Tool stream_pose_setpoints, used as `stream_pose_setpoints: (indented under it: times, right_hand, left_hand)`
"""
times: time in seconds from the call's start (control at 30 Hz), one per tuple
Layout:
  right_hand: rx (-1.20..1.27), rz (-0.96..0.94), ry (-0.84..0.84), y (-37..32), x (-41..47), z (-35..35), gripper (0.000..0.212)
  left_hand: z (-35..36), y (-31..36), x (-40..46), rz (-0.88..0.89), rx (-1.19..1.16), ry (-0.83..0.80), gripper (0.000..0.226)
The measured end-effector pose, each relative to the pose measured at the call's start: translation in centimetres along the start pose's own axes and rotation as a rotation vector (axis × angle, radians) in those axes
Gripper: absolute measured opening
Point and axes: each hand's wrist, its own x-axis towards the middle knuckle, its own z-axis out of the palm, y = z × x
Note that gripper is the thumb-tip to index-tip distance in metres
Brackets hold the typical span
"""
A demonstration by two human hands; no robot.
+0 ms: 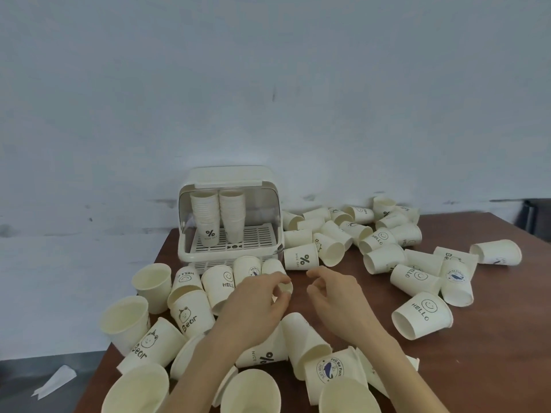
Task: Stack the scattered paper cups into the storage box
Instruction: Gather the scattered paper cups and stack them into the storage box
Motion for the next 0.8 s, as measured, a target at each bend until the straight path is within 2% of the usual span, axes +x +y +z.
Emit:
stream_pose_setpoints:
  times: [0.2, 0.4, 0.5, 0.63, 0.8]
  right_hand:
    - [-0.006, 0.077, -0.022, 1.7, 3.6, 0.3, 0.034]
    - [-0.102, 0.168, -0.040, 4.0, 8.6, 0.9, 0.037]
    - [-0.156, 0.230, -0.069, 5.2, 10.4, 1.4, 0.038]
    - [-0.211, 0.275, -0.105, 5.8, 12.0, 1.5, 0.029]
    - [-0.229, 0.332, -0.149, 6.1, 13.1, 2.4, 0.012]
  left_hand:
    - [1.2, -1.1, 4.1, -0.012, 0.277, -0.131, 0.033]
    - [2.5, -2.2, 6.9, 0.122, 0.759, -0.240, 0.041]
    - [3.5, -3.3, 7.8, 0.159, 0.915, -0.276, 0.040]
    - [4.3, -4.2, 8.5, 0.170, 0.990, -0.291, 0.038]
    - [4.4, -4.2, 8.7, 0.198, 0.938, -0.215, 0.034]
